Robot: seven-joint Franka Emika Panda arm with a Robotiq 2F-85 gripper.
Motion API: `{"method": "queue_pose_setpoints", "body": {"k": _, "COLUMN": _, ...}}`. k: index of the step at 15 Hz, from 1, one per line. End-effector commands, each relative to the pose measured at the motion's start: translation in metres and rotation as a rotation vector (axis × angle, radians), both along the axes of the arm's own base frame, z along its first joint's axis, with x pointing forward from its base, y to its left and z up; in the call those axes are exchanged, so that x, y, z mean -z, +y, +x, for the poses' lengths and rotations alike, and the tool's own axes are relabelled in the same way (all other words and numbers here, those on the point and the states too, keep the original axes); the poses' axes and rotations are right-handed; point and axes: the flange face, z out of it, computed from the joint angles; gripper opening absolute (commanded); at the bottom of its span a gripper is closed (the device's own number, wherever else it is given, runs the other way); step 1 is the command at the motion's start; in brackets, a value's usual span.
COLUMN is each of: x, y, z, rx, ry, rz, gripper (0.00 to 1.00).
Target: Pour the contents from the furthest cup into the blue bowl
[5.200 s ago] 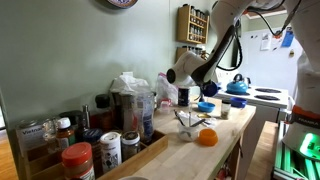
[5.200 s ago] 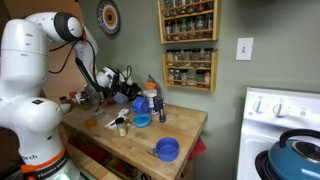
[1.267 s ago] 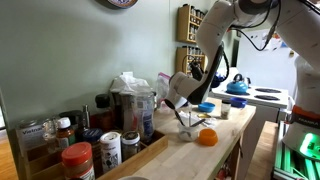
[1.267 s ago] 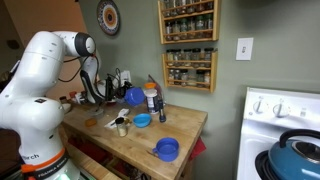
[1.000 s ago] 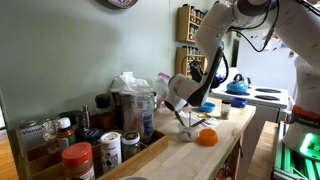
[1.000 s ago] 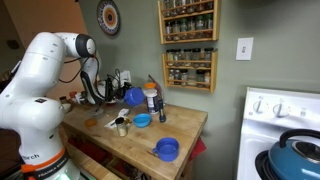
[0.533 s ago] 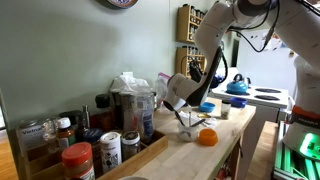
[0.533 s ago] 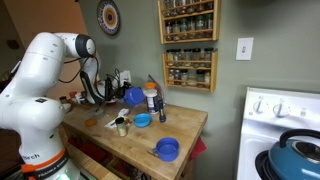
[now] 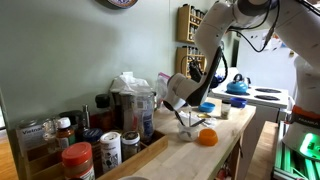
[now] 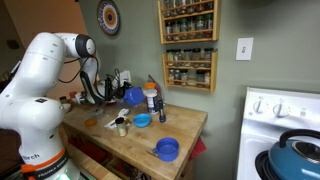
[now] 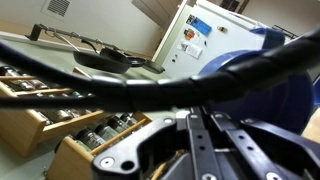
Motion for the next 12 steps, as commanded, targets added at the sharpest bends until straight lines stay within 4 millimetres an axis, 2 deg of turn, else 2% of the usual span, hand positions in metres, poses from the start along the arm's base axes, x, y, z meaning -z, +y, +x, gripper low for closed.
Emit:
{"method": "queue_pose_setpoints", "body": {"k": 1, "x": 0.0, "y": 0.001, "z": 0.0, "rx": 0.001, "ry": 0.0, "rz": 0.0, "gripper": 0.04}}
{"method": "queue_pose_setpoints", "body": {"k": 6, "x": -0.002, "y": -0.001, "z": 0.002, "rx": 0.003, "ry": -0.007, "rz": 0.027, "gripper": 0.01}}
{"method": "queue_pose_setpoints", "body": {"k": 12, "x": -0.031, "y": -0.024, "z": 0.021, "rx": 0.055, "ry": -0.096, "rz": 0.297, "gripper": 0.01}}
